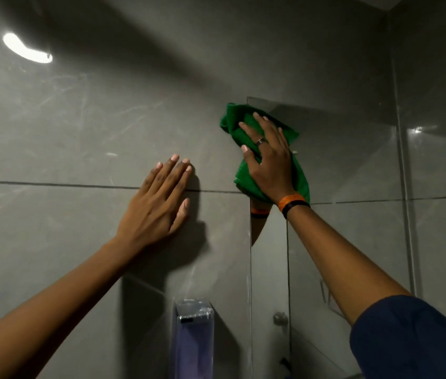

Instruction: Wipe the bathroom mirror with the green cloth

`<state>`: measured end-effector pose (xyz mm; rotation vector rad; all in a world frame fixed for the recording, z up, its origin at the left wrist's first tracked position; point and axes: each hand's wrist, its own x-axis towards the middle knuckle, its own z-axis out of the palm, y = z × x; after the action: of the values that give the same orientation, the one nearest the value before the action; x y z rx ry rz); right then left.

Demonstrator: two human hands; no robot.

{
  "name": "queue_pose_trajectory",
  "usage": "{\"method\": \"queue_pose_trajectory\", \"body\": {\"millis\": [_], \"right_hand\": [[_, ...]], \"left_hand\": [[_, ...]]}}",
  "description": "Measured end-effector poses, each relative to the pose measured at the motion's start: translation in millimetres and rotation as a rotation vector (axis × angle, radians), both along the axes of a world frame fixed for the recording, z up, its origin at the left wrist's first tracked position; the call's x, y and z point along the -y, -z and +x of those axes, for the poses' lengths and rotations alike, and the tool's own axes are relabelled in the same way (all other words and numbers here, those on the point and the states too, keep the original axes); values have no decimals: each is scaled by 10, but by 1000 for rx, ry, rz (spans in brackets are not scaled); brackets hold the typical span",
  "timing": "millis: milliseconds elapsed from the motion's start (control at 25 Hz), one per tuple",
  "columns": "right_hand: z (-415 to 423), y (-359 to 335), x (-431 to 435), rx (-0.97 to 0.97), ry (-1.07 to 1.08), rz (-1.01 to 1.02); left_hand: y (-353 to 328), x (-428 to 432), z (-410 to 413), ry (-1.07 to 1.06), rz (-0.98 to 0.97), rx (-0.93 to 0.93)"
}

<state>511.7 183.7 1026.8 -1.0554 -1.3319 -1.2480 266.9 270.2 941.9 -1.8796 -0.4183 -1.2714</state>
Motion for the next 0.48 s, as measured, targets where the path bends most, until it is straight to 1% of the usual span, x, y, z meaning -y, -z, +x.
{"method": "queue_pose_trajectory", "body": {"millis": [120, 280, 400, 480], "right_hand": [[21, 540, 3, 58, -27, -15], [61, 1600, 40, 85, -16, -85], [92, 2330, 57, 87, 9, -145], [85, 2697, 54, 70, 24, -173]], "left_hand": [[149, -7, 4, -20, 16, -9], [449, -33, -68, -54, 1, -47], [739, -63, -155, -82, -30, -63], [946, -59, -209, -76, -56, -63]]}}
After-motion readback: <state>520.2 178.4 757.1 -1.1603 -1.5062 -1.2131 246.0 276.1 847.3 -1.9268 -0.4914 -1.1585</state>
